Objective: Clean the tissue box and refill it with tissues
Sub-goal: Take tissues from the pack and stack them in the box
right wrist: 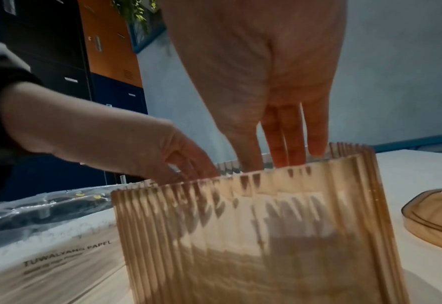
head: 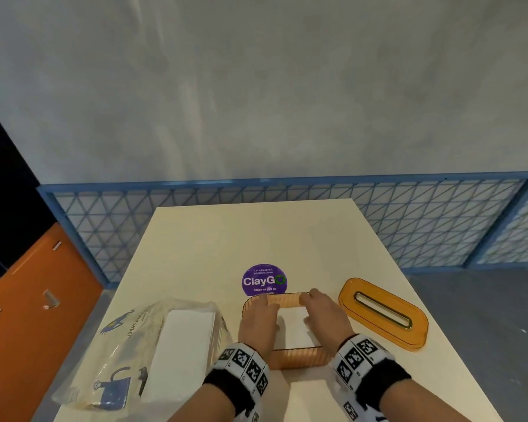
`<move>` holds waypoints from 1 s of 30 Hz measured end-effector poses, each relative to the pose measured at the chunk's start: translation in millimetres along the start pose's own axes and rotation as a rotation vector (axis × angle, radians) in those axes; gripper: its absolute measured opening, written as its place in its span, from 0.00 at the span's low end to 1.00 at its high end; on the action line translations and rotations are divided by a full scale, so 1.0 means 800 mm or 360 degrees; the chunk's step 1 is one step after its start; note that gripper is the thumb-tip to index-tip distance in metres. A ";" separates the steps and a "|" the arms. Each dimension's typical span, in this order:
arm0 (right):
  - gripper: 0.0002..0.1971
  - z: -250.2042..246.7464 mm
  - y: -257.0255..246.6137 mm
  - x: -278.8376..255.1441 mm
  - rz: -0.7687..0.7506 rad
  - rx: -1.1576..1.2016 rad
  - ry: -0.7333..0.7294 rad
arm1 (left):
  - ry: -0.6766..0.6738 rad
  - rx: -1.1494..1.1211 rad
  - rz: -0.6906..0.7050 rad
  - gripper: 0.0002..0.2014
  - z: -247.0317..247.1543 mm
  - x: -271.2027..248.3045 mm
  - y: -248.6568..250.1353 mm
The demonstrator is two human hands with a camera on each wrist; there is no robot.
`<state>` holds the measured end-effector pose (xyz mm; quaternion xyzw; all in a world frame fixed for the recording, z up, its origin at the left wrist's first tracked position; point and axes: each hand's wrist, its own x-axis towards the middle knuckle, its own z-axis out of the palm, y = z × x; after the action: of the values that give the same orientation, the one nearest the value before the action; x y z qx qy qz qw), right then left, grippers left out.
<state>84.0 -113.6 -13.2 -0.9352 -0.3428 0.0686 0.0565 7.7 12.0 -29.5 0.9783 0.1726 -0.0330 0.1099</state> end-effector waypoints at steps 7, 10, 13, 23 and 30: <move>0.23 0.003 -0.003 0.019 -0.0107 -0.0223 -0.0794 | -0.0697 0.0230 -0.0036 0.19 0.001 0.018 0.007; 0.24 0.003 -0.003 0.022 -0.0084 -0.0228 -0.0811 | -0.0694 0.0138 -0.0088 0.17 -0.001 0.018 0.007; 0.25 0.006 -0.002 0.021 -0.0086 -0.0260 -0.0800 | -0.0641 0.0099 -0.0087 0.16 -0.002 0.015 0.008; 0.19 -0.029 0.047 0.006 0.0047 0.0103 0.0085 | 0.0499 -0.0688 -0.0673 0.13 -0.018 -0.046 -0.082; 0.30 -0.011 0.059 -0.003 0.0282 0.0501 -0.0482 | 0.0009 -0.0070 -0.1102 0.32 0.021 -0.069 -0.115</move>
<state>113.5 -151.0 -11.8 -0.9203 -0.2491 0.2655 0.1434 -76.6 74.3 -59.0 0.8592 0.4953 -0.0617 0.1128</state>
